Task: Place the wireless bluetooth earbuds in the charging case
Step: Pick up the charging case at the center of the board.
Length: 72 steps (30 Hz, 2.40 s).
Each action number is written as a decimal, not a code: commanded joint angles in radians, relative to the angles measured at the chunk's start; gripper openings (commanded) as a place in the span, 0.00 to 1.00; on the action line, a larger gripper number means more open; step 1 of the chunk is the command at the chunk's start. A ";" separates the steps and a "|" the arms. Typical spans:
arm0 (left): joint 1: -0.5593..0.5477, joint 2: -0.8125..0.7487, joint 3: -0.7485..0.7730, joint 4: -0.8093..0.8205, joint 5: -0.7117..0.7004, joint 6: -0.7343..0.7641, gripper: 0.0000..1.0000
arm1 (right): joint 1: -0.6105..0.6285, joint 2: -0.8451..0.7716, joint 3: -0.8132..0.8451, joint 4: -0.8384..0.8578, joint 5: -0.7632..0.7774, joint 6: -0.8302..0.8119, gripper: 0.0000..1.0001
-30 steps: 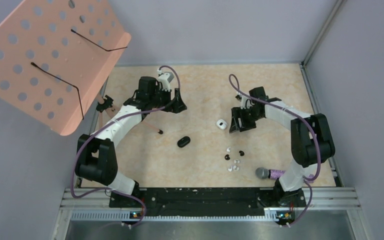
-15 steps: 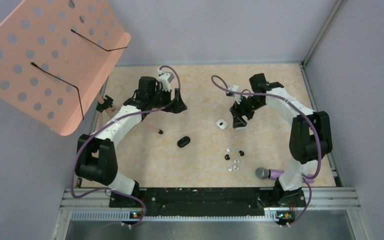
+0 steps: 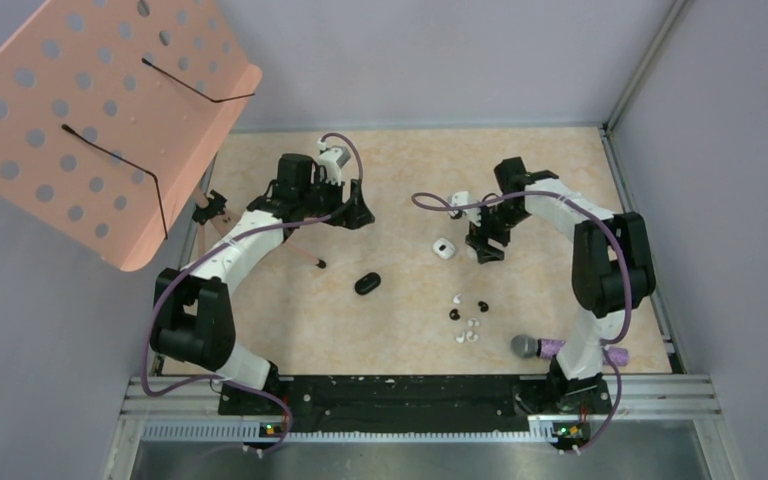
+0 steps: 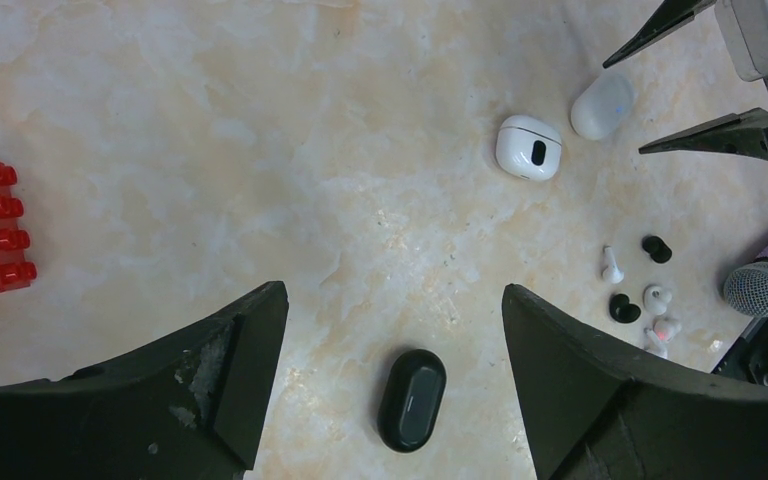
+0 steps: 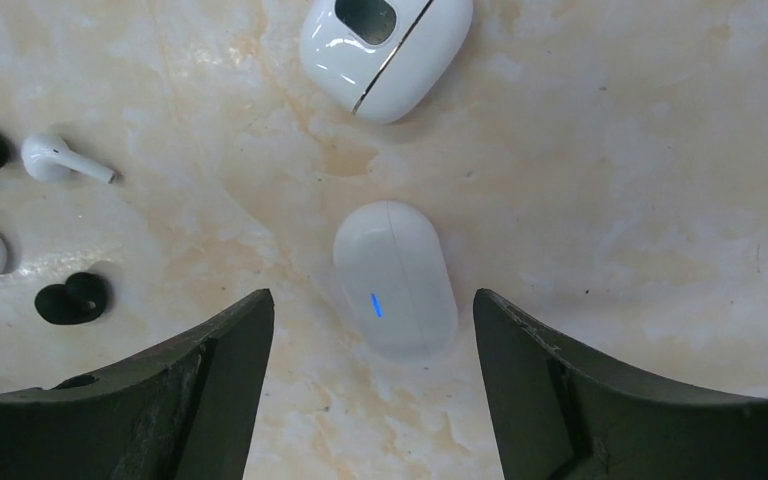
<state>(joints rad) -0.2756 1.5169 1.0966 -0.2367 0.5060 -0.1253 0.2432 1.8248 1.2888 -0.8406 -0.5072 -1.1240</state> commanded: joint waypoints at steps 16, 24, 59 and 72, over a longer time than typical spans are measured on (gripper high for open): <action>0.006 -0.008 0.031 0.025 0.165 -0.001 0.86 | -0.036 0.023 -0.045 0.083 0.046 -0.112 0.63; 0.006 0.003 0.039 0.012 0.165 0.004 0.86 | -0.025 0.028 -0.077 0.146 0.056 -0.116 0.60; -0.184 0.059 0.309 0.471 0.326 -0.132 0.70 | 0.275 -0.558 -0.089 0.758 0.265 0.672 0.00; -0.193 0.107 0.365 0.423 0.297 -0.157 0.75 | 0.378 -0.633 -0.166 0.834 0.326 0.551 0.00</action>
<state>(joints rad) -0.4656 1.6203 1.4235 0.1837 0.8135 -0.2867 0.6018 1.2373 1.1343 -0.0776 -0.2184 -0.5350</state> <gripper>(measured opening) 0.742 0.389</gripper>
